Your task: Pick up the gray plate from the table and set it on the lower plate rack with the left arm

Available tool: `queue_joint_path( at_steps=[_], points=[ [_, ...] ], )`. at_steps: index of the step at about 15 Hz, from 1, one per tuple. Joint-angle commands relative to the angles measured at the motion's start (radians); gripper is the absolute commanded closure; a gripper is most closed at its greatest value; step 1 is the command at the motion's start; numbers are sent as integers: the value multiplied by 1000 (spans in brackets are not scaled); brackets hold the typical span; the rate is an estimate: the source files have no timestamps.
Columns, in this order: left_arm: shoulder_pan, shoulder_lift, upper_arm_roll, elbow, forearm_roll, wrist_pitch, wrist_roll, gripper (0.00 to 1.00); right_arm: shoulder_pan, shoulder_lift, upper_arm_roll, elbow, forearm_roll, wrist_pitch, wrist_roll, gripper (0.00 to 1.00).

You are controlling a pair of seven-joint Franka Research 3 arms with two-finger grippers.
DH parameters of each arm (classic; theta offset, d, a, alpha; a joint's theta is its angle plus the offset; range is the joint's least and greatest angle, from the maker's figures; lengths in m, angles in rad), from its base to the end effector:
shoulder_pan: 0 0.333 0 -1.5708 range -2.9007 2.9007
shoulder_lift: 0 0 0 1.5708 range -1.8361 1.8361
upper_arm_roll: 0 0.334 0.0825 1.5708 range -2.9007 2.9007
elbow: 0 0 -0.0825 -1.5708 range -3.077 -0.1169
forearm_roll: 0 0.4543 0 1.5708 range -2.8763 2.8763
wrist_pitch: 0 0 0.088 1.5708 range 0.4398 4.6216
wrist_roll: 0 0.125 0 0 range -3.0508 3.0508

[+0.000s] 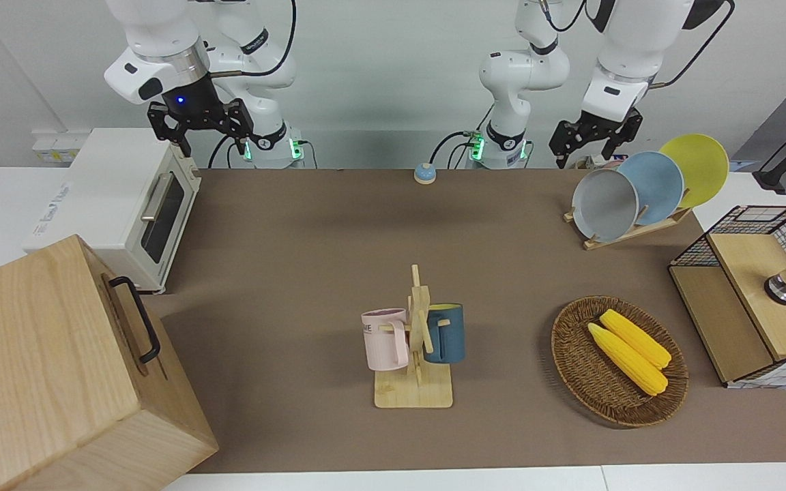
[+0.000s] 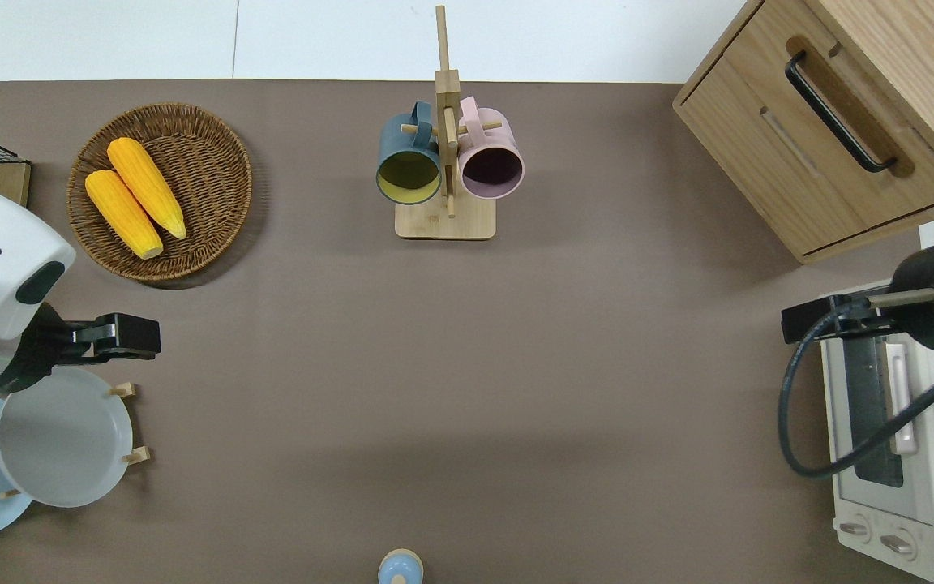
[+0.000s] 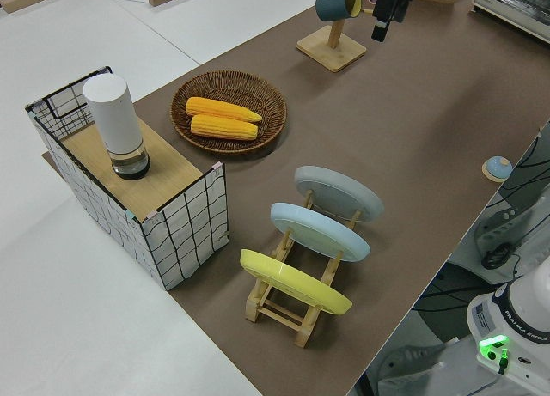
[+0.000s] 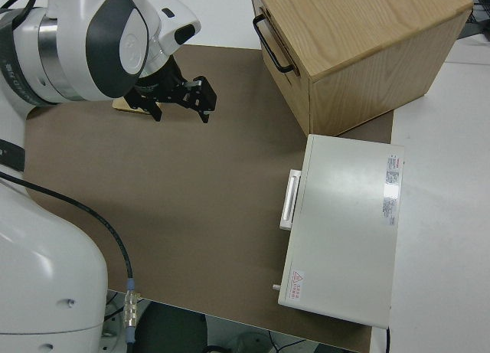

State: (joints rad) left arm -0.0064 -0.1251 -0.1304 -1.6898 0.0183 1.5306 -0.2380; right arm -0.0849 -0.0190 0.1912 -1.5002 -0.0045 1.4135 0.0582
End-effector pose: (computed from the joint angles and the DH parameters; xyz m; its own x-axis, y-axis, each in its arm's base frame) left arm 0.5723 -0.0807 0.6314 0.9943 0.1032 -0.0260 0.1021 -0.9939 -0.0418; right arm 0.5972 0.0643 0.6605 0.9966 0.0469 -0.0674 0.0478 -0.9988 0.0120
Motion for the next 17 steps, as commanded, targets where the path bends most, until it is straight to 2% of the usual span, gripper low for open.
queue_joint_path(
  at_steps=[1, 3, 17],
  points=[
    [9, -4, 32, 59, -95, -76, 123, 2, -7, -2, 7, 6, 6, -15, -1, 11],
    [9, -11, 34, 62, -95, -95, 169, 2, -7, -2, 7, 6, 6, -15, -1, 13],
    [9, -11, 26, 67, -60, -93, 157, 2, -7, -2, 5, 6, 6, -15, -1, 11]
  ],
)
